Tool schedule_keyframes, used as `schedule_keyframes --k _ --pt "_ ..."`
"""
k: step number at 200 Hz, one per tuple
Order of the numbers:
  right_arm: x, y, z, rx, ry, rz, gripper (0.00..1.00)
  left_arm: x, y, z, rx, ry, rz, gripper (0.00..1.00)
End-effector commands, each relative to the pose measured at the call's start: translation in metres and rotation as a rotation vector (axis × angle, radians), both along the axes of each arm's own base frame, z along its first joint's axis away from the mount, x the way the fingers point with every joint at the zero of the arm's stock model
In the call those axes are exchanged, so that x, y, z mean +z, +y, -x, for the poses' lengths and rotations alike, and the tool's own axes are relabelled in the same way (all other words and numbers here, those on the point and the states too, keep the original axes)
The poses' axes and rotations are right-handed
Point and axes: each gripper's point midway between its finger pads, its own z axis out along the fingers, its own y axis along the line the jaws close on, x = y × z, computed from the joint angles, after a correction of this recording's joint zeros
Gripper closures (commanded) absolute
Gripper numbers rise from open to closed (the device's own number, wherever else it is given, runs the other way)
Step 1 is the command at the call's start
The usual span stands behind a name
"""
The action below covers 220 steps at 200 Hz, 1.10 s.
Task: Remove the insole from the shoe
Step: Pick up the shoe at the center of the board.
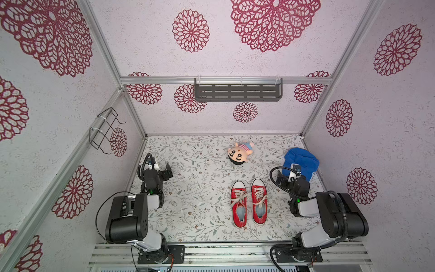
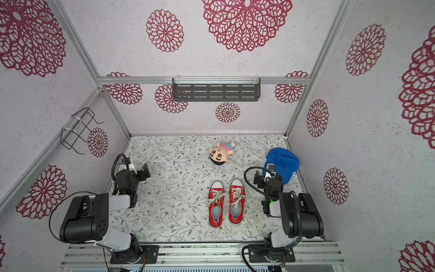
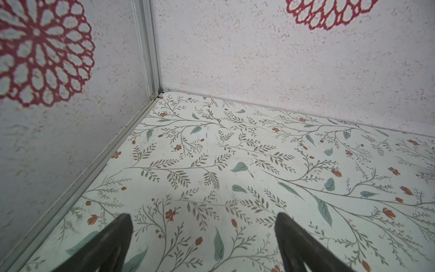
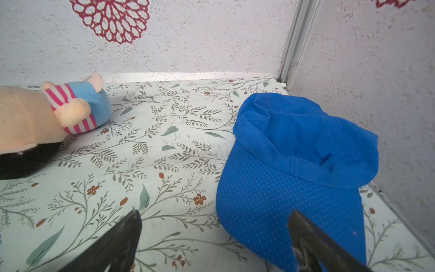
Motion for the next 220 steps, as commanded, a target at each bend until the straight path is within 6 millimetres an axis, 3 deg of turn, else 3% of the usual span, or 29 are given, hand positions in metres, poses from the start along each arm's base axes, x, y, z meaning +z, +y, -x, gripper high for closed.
schedule_keyframes --k 1,138,159,174,194,220 --pt "0.014 -0.001 -0.005 -0.009 -0.047 0.006 0.01 0.002 0.001 -0.001 -0.003 -0.007 -0.009 0.03" --pt "0.016 -0.002 -0.003 -0.013 -0.058 -0.004 0.01 0.002 0.001 0.000 -0.004 -0.007 -0.009 0.03" --pt "0.033 -0.009 0.007 -0.055 -0.094 -0.010 0.01 0.018 0.002 0.006 0.016 -0.038 -0.023 0.03" --pt "0.047 -0.015 0.009 -0.094 -0.066 -0.041 0.01 0.045 0.004 0.012 0.045 -0.050 -0.018 0.03" --pt "0.060 -0.015 0.011 -0.135 0.033 -0.162 0.01 0.074 0.006 0.023 0.112 0.023 0.145 0.03" --pt "0.078 0.003 0.026 -0.089 0.136 -0.320 0.01 0.096 -0.036 0.030 0.002 0.078 0.385 0.02"
